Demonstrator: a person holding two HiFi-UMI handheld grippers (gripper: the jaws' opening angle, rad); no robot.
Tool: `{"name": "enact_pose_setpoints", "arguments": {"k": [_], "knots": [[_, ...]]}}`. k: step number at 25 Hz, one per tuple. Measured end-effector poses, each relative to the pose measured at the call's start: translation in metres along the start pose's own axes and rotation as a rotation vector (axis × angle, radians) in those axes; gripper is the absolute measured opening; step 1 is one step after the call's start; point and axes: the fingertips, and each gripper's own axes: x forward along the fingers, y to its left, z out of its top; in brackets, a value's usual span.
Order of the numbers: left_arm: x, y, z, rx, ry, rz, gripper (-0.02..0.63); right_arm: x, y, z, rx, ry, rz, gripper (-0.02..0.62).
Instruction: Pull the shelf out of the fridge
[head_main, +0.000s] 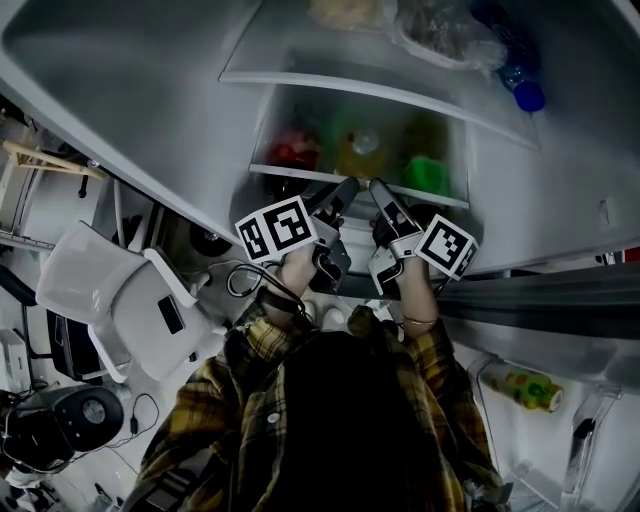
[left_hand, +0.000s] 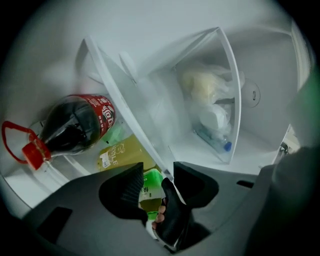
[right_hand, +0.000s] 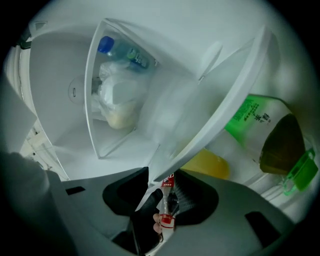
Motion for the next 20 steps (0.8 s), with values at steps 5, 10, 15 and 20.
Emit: {"name": "enact_pose_setpoints", "arguments": {"k": [5, 10, 15, 20], "knots": [[0.005, 0.003, 0.007, -0.038, -0.02, -0.002, 0.183, 0.01, -0.003, 0.004, 0.029, -0.004, 0.004, 0.147], [0.013, 0.003, 0.014, -0.04, -0.029, -0.007, 0.183, 0.018, -0.007, 0.007, 0.07, -0.01, 0.012, 0.147], [0.019, 0.002, 0.019, -0.039, -0.031, -0.009, 0.183, 0.022, -0.009, 0.012, 0.091, -0.027, 0.013, 0.147], [0.023, 0.002, 0.025, -0.059, -0.04, -0.011, 0.181, 0.026, -0.007, 0.016, 0.095, -0.033, 0.026, 0.146]]}}
